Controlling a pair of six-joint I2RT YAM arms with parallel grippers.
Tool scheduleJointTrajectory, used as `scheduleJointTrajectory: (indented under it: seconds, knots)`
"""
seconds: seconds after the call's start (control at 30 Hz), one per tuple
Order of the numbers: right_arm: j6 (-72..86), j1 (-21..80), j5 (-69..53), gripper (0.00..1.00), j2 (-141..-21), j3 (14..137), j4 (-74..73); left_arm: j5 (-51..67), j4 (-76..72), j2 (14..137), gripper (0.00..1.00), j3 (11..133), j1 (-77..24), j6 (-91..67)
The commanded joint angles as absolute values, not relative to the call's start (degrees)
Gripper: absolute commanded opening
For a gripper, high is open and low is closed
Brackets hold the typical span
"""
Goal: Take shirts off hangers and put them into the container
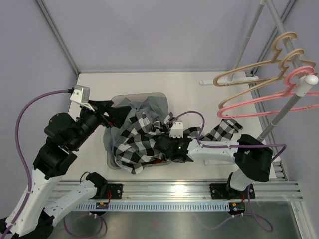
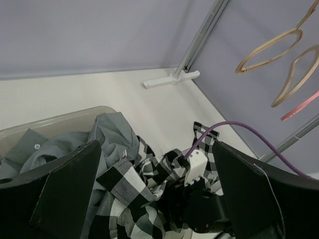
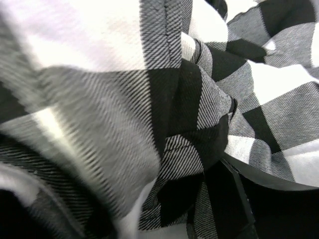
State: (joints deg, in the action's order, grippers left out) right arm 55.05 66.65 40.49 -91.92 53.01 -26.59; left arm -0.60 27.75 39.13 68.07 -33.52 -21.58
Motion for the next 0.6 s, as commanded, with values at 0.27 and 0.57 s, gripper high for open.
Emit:
scheduleJointTrajectory:
  seconds: [0.27, 0.57]
  knots:
    - [50.8, 69.6, 47.6, 0.54, -89.0, 61.3, -41.0, 3.9, 23.6, 41.0, 0.99, 63.3, -33.4, -24.3]
    - [50.8, 70.9, 49.0, 0.2, -91.0, 63.5, -42.6, 4.4, 23.2, 40.4, 0.99, 62.1, -33.5, -24.3]
